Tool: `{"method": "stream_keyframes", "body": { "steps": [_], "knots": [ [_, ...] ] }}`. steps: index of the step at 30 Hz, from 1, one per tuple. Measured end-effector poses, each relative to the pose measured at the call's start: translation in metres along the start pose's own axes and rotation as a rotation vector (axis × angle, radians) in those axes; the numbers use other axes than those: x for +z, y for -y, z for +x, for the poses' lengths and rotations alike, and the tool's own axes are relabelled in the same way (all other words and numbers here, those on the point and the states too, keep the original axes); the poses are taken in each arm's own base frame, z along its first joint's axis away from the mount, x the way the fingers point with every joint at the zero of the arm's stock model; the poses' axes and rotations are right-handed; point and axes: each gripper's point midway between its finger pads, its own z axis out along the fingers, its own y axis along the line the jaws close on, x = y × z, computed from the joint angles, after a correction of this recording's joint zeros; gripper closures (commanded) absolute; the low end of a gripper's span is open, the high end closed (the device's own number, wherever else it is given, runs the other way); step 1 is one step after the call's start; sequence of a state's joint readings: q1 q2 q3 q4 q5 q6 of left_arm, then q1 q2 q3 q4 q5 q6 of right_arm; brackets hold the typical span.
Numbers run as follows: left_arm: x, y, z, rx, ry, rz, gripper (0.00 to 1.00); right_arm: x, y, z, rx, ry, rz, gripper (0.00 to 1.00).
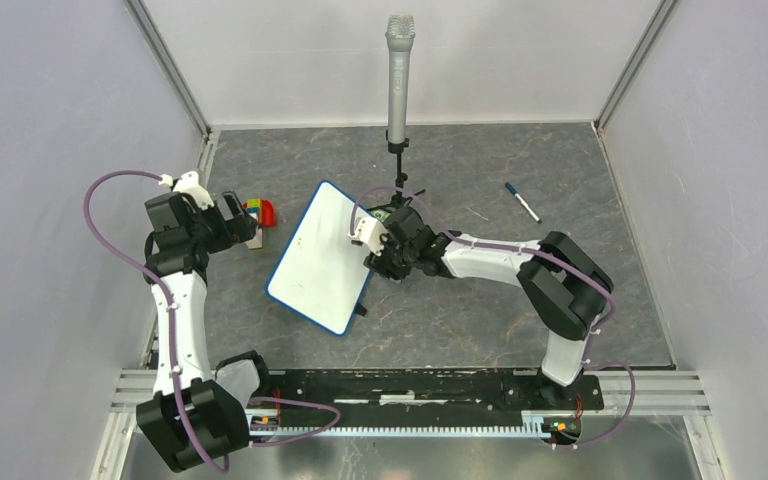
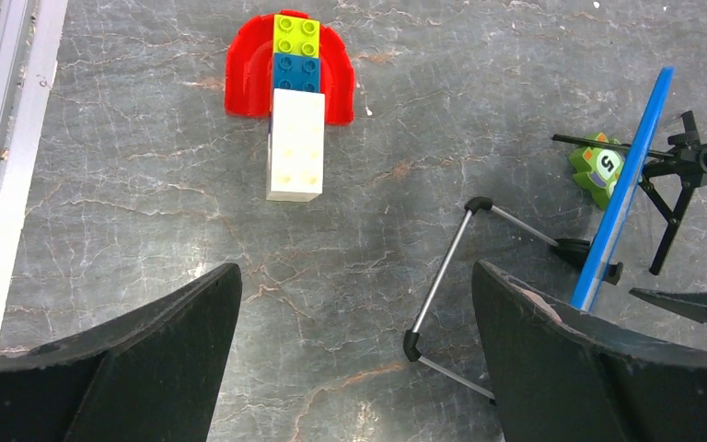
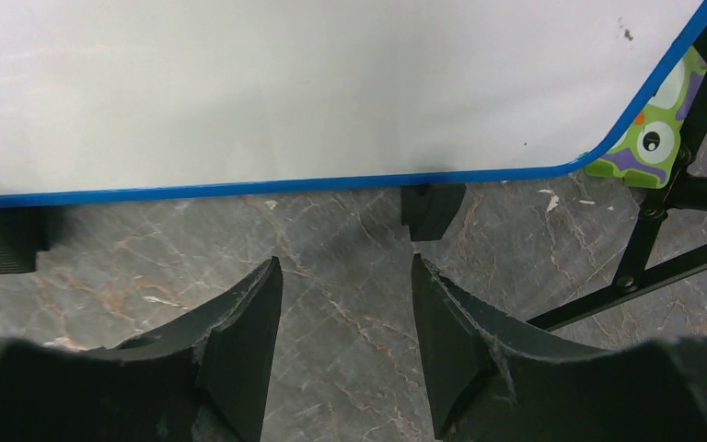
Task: Write a sentence on the whiteboard
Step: Move the whiteboard stand to the center of the board.
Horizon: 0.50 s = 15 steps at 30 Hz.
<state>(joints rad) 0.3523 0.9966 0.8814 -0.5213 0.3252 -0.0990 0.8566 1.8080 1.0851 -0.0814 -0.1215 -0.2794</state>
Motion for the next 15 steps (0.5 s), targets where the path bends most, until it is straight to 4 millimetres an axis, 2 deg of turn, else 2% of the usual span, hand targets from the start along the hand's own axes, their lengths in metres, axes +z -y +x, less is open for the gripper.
{"method": "stream_keyframes", "body": {
  "steps": [4,10,15],
  "knots": [
    [-0.001,0.001,-0.001,0.001,0.003,0.006,0.0,0.007,0.007,0.009,-0.012,-0.035,0.011,0.39],
    [-0.001,0.004,0.0,0.001,0.001,0.019,0.0,0.019,0.024,0.007,-0.006,-0.048,0.032,0.4],
    [-0.001,0.004,0.0,0.001,0.001,0.022,0.0,0.03,0.033,0.005,0.004,-0.048,0.028,0.48]
  ]
}}
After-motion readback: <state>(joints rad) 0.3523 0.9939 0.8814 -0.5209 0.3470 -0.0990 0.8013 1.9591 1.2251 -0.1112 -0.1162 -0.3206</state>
